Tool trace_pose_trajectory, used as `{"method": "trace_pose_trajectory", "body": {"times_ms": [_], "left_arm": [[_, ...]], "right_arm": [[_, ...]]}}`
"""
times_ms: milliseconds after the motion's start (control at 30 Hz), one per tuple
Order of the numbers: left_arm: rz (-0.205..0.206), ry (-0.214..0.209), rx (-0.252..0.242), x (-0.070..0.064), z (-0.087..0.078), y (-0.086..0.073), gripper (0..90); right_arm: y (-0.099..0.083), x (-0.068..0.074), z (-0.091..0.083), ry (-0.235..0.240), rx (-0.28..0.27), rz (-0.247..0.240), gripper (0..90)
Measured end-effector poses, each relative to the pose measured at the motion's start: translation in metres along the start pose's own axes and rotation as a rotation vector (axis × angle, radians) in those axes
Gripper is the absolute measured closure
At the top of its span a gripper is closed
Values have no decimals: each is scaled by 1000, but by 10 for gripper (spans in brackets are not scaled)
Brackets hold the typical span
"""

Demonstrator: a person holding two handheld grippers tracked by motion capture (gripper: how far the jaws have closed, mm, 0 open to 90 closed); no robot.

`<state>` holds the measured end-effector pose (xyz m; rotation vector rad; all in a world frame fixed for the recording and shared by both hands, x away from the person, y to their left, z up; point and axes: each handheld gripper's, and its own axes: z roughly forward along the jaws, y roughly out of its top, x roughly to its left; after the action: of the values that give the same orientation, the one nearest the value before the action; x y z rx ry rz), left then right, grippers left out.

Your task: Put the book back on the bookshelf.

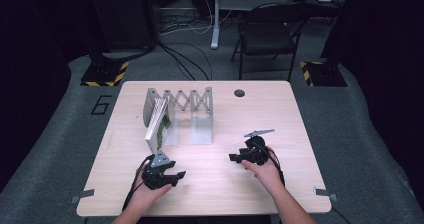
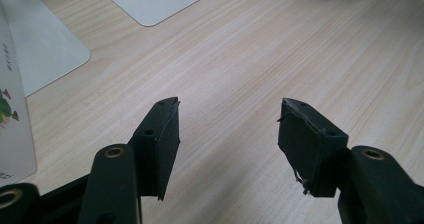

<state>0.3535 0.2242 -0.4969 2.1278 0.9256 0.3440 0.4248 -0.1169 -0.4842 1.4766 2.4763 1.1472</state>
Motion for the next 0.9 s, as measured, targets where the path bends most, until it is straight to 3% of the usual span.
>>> {"method": "trace_pose_trajectory", "body": {"times_ms": [433, 900], "left_arm": [[32, -7, 24, -8, 6, -1, 418], [85, 39, 28, -10, 0, 1, 386]], "right_arm": [[-1, -2, 2, 0, -3, 2, 421], [-1, -4, 1, -7, -10, 23, 418]]}}
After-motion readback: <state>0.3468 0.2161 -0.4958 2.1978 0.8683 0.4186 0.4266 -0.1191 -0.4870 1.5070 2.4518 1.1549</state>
